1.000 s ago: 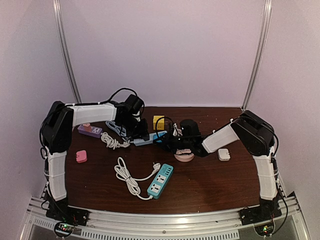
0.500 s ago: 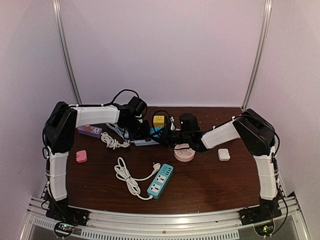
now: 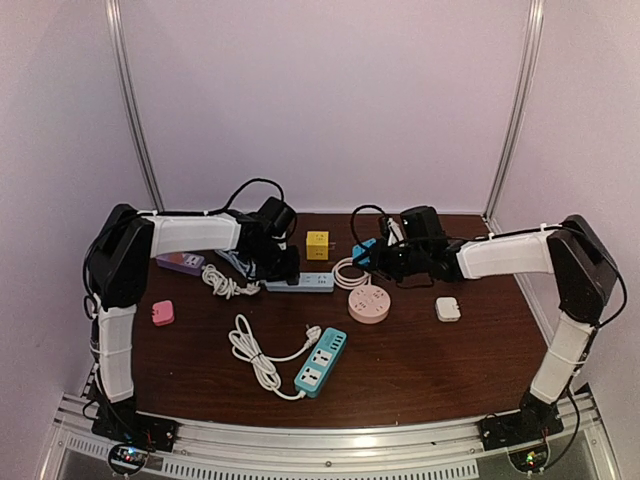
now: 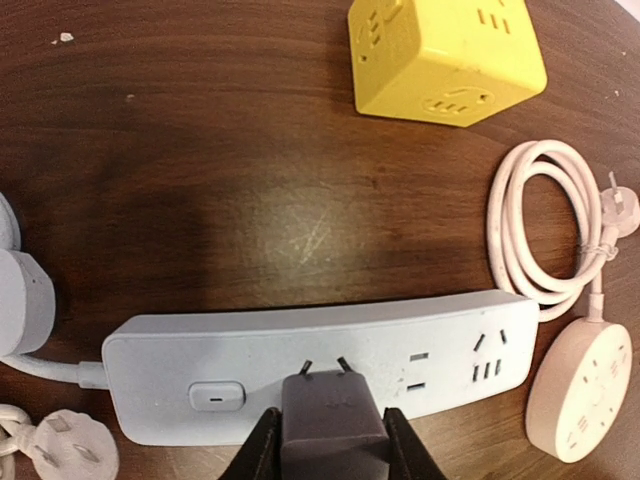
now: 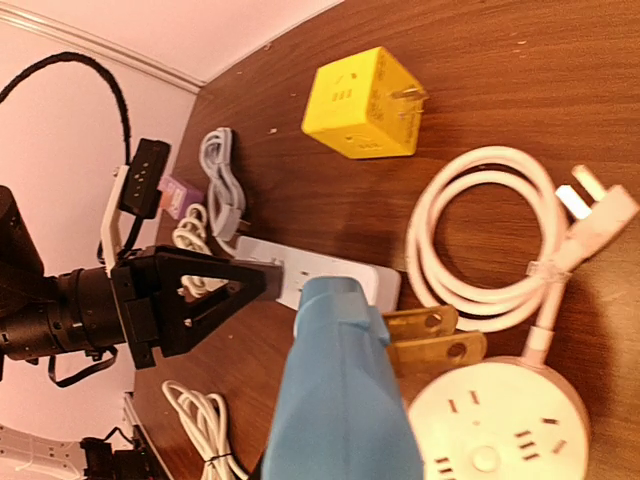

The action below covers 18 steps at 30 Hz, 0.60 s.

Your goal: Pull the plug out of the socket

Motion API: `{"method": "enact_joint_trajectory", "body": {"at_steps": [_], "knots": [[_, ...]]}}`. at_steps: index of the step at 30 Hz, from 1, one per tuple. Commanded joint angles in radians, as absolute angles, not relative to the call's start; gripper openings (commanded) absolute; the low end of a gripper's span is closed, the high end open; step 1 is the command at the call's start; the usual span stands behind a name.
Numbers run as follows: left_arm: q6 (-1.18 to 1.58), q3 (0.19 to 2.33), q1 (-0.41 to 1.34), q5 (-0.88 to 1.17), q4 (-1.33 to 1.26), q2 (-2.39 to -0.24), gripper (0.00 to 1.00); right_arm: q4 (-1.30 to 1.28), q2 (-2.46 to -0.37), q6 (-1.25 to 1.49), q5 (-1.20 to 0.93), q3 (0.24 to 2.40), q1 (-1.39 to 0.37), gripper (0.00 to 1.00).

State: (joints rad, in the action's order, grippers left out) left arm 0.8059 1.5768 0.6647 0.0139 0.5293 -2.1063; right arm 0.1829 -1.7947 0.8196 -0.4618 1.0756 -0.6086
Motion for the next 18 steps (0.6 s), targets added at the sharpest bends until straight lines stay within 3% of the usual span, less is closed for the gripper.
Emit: {"method": "enact_joint_trajectory", "body": {"at_steps": [1, 12, 18], "knots": [[0.722, 1.492, 0.635, -0.069, 0.75, -2.18, 0.17, -0.175, -1.714, 0.611, -0.207, 1.121, -0.586, 0.01], [0.587, 1.519, 0.65, -0.001, 0.823, -2.133, 0.17, -0.557, -1.848, 0.452, 0.17, 1.291, -0.543, 0.03], [0.573, 1.49, 0.657, 0.049, 0.83, -2.097, 0.17, -0.636, -1.938, 0.438, 0.27, 1.36, -0.543, 0.11]]}}
